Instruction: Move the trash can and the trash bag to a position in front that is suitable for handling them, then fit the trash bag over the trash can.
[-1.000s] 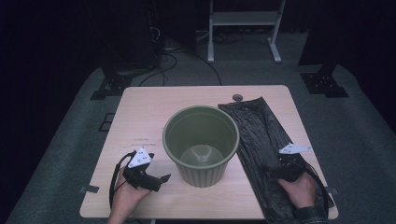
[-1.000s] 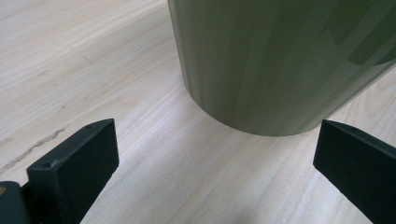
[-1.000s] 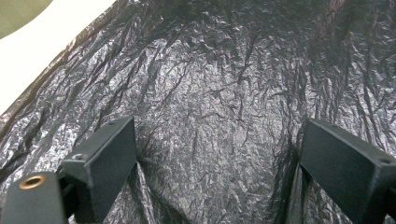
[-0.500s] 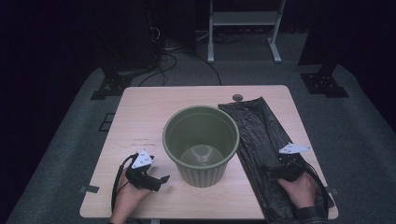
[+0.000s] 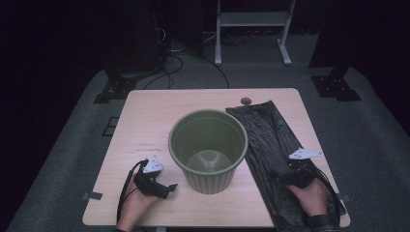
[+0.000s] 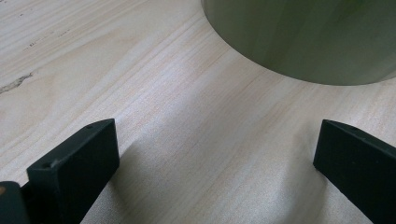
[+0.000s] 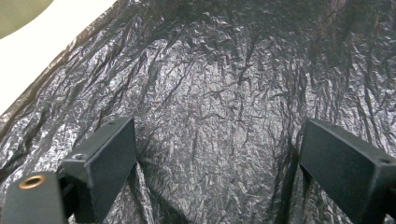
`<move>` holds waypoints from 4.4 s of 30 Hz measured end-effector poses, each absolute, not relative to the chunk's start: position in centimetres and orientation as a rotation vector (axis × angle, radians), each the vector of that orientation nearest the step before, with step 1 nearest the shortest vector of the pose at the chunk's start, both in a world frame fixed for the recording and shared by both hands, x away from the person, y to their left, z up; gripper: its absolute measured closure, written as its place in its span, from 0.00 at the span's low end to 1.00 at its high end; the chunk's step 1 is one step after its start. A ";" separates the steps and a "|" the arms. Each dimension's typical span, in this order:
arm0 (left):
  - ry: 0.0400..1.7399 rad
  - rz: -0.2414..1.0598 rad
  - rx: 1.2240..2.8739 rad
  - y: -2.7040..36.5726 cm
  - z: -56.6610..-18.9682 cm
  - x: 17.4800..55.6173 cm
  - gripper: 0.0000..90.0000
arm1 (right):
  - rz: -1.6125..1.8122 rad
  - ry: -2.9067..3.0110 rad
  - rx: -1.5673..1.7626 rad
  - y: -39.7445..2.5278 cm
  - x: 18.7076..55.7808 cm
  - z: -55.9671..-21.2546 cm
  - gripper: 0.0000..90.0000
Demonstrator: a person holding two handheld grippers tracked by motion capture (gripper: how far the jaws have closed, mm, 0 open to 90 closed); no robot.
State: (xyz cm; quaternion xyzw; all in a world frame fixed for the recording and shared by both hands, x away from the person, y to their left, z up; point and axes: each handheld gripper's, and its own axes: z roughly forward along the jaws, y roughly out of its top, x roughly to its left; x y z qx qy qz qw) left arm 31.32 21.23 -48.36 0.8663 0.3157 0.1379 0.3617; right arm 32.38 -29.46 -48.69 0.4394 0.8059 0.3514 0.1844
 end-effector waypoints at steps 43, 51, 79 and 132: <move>0.814 0.354 2.231 21.2 -48.4 31.3 0.00 | 1.215 2.486 1.023 -28.2 30.6 -48.4 1.00; 0.813 0.354 2.232 21.2 -48.4 31.3 0.00 | 1.161 2.441 1.038 -27.8 29.9 -47.2 0.72; 0.813 0.354 2.231 21.2 -48.4 31.3 0.00 | 0.903 2.283 1.347 -30.2 35.5 -47.7 0.10; 0.803 0.350 2.235 21.2 -48.4 31.4 0.00 | 1.071 2.519 1.146 -19.9 36.4 -47.7 0.11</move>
